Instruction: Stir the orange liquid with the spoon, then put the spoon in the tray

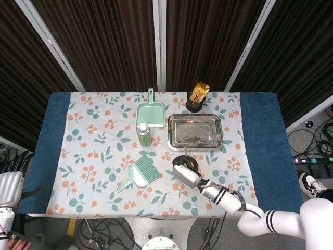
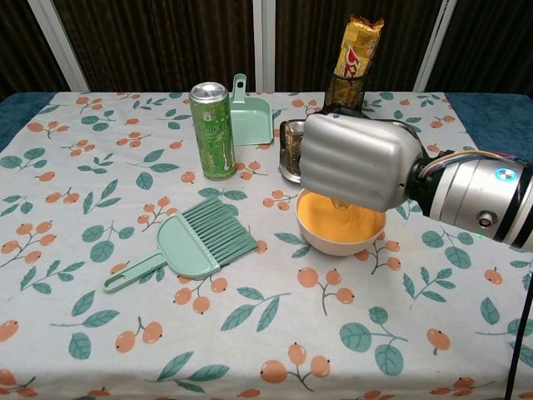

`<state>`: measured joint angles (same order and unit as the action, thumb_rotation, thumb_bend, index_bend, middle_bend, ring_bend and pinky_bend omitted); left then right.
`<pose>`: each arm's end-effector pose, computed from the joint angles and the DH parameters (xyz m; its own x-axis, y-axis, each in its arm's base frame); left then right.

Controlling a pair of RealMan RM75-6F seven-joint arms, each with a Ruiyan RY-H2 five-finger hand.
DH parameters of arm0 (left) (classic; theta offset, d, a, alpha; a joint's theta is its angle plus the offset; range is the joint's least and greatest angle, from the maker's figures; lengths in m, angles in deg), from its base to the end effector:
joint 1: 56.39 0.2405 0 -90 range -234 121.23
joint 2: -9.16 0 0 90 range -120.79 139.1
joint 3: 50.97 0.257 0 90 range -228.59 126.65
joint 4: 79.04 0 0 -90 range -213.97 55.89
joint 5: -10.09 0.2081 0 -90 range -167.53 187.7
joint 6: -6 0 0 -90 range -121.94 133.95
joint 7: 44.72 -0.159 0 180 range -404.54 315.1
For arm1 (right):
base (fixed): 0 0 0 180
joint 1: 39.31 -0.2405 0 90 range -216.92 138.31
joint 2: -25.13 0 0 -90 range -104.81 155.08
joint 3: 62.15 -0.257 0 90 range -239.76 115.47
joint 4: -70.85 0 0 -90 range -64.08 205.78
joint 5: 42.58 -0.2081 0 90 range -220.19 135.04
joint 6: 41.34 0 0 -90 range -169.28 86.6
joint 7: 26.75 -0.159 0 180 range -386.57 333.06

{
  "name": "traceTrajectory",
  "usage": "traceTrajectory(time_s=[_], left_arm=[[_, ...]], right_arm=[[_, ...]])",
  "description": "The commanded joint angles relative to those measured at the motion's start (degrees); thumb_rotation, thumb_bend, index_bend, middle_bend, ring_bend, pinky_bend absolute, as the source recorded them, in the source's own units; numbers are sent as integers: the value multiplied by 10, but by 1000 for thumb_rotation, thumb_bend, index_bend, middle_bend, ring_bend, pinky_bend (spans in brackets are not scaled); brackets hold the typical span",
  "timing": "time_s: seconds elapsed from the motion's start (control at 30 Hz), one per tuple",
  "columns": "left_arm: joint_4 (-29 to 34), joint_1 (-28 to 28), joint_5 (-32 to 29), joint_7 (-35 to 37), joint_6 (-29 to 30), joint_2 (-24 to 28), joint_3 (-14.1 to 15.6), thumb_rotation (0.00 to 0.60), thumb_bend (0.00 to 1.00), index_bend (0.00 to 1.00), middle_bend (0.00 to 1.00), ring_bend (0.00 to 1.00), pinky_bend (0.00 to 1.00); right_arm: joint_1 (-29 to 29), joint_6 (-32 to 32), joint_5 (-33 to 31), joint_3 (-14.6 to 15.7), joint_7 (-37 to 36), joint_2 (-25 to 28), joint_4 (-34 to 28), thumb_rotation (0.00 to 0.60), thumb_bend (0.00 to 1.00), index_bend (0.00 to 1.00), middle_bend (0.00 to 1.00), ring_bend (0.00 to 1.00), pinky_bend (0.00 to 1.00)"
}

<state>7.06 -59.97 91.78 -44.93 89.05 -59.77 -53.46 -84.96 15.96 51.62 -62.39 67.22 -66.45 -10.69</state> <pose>-0.3429 0.1876 0.1430 0.4120 0.0515 0.9097 0.9052 0.0907 -0.4151 -0.1011 -0.2961 -0.0591 0.6054 0.7760 -0.1772 0.5239 -0.2209 0.8227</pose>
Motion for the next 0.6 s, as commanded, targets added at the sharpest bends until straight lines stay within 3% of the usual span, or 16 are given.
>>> traceTrajectory(time_s=[0.03, 0.27, 0.43, 0.6], left_arm=[[-1, 1, 0, 2, 0, 1, 1, 600, 0, 162, 157, 120, 182], [1, 2, -1, 1, 1, 1, 1, 600, 0, 162, 157, 120, 183], [3, 1, -4, -2, -2, 1, 0, 600, 0, 162, 157, 120, 183], [10, -3, -3, -11, -5, 5, -2, 600, 0, 162, 157, 120, 183]], right_arm=[[6, 3, -20, -14, 7, -5, 12, 600, 599, 1000, 1000, 1000, 1000], [7, 7, -60, -53, -52, -6, 12, 600, 599, 1000, 1000, 1000, 1000], [24, 17, -151, -101, -121, -7, -29, 600, 597, 994, 1000, 1000, 1000], [19, 15, -225, -140, -163, -8, -29, 600, 597, 977, 1000, 1000, 1000]])
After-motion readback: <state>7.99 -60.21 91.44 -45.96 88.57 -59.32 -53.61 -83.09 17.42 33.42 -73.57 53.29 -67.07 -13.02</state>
